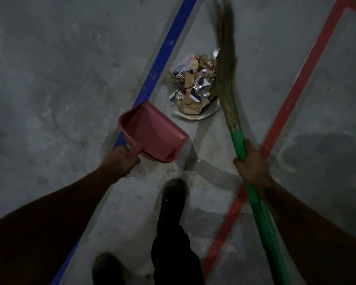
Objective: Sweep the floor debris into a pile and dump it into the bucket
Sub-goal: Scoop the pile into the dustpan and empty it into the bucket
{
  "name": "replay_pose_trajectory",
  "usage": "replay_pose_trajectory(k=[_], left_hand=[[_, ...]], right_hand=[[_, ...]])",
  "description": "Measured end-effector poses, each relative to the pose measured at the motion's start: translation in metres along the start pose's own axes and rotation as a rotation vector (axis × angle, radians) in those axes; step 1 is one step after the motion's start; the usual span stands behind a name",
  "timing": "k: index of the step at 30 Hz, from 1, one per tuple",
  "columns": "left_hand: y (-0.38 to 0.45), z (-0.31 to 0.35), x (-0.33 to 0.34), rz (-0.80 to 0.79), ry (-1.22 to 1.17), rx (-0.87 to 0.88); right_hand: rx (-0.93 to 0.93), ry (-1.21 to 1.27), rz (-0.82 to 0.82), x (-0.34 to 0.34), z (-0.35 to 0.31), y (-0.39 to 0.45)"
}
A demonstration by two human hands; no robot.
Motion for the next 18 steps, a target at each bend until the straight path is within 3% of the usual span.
replay_pose_trajectory(k=[8, 12, 18], left_hand=[[0.0, -0.008, 0.015, 0.04, 0.002, 0.012], [0.001, -0.007, 0.023, 0.057, 0.031, 0.067], [0.016, -0.012, 0.036, 0.087, 0.063, 0.134]], right_hand=[[-0.04, 0.013, 0.101, -0.009, 0.017, -0.038], [-0.108, -0.027, 0.151, -0.024, -0.001, -0.017], [-0.178, -0.167, 0.091, -0.016, -0.025, 0.03]])
Point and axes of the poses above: each hand's wrist, its own y-axis towards the middle knuckle, its own x-axis out of the palm, z = x × y, the point moved 3 cm from there along y, towards the middle knuckle, and after that the axes turned 4 degrees about z, right-handed, at the moved point
